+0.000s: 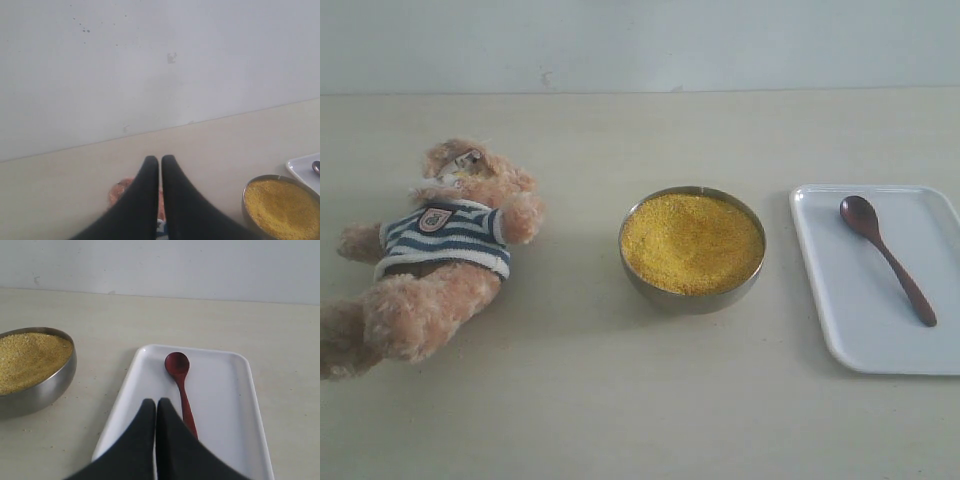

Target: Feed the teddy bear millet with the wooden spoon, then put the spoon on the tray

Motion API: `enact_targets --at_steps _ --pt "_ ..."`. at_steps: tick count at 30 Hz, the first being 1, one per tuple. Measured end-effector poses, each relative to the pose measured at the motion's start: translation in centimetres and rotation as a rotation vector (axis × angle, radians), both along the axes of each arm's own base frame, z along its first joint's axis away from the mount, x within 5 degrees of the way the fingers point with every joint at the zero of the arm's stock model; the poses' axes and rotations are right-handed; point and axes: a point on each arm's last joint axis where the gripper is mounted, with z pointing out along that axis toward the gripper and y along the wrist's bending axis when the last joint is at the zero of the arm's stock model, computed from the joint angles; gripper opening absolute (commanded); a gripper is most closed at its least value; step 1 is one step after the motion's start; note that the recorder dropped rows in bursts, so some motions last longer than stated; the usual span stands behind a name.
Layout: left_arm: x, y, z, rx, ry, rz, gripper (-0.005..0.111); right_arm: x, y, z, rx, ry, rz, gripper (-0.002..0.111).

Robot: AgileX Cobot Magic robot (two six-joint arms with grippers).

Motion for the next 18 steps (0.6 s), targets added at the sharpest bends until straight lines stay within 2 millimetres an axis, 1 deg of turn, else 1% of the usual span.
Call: enact_targets --at_steps 5,9,11,14,18 --pt "0.0 0.1 0.0 0.011 -0.009 0.007 0.004 0.0 0.0 0.0 0.0 0.0 0.0 0.0" --pt "0.2 0.6 0.5 0.049 -0.075 0.058 0.004 0.0 0.0 0.0 0.0 0.0 0.0 0.0" --pt "0.0 0.8 0.3 0.069 -0.102 0.078 0.004 0.0 0.0 0.0 0.0 0.0 0.0 0.0" --pt "-0.4 1.1 -1.5 0.075 -0.113 0.111 0.004 0.0 0.0 0.0 0.0 0.0 0.0 0.0" --pt "-1.5 2.0 -5.4 0.034 -0.179 0.218 0.004 0.0 0.0 0.0 0.0 0.0 0.0 0.0"
